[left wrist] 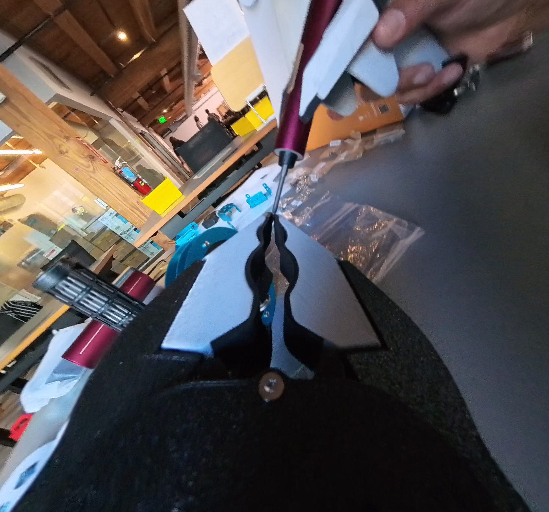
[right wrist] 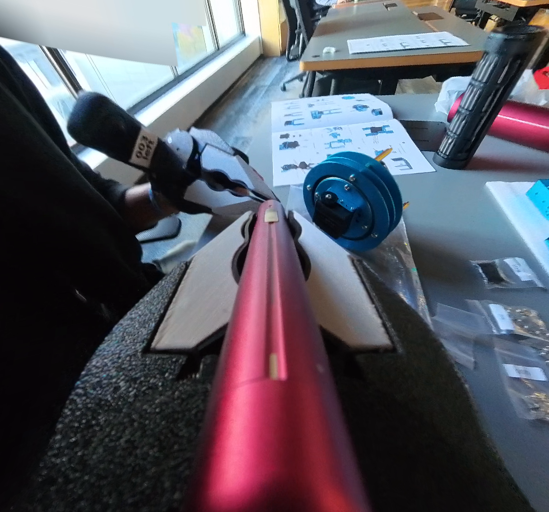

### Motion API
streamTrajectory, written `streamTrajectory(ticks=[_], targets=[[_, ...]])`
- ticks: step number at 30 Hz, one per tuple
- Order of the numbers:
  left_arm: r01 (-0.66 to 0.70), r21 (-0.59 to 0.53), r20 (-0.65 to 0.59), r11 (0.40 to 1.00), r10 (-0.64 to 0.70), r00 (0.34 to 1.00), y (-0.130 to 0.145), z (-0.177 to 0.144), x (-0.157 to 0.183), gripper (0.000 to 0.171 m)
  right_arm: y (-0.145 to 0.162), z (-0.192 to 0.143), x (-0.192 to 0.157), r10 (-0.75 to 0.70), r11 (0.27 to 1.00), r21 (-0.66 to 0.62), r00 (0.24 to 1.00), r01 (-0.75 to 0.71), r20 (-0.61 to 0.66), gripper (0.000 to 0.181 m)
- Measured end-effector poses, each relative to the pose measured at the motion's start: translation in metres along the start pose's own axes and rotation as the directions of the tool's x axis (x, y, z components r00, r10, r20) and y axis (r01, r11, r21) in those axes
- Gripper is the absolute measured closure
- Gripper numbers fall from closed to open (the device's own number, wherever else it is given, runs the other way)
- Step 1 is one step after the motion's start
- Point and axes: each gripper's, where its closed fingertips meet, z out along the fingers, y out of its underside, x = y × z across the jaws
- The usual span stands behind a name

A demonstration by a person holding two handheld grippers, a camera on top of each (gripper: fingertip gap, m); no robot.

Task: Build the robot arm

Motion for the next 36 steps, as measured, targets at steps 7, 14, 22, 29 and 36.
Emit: streamTrajectory(ticks=[7,14,22,29,36], targets=[[-0.069,-0.07,-0.16,0.995,0.057,0.985,0.014,-0.002,0.011,0.171,0.014,0.008,-0.003,-0.153,0.985,-0.078,0.988,0.153,0.015,0.158],[-0.085,-0.091,-0.195,0.992,0.066,0.979,0.019,-0.005,0.008,0.171,0.011,0.014,-0.001,-0.152,0.986,-0.058,0.987,0.155,0.054,0.159],[0.082,-0.118,-0.167,0.99,-0.101,0.981,0.023,-0.01,-0.005,0.148,0.0,0.019,0.007,-0.121,0.991,-0.045,0.99,0.124,0.067,0.158],[0.204,-0.165,-0.028,0.965,-0.211,0.977,0.047,-0.018,-0.039,0.144,-0.016,0.026,0.03,-0.14,0.979,-0.144,0.989,0.144,0.04,0.159],[0.314,-0.226,0.092,0.922,-0.3,0.949,0.074,-0.019,-0.064,0.12,-0.041,0.05,0.054,-0.168,0.928,-0.315,0.977,0.201,0.129,0.158]])
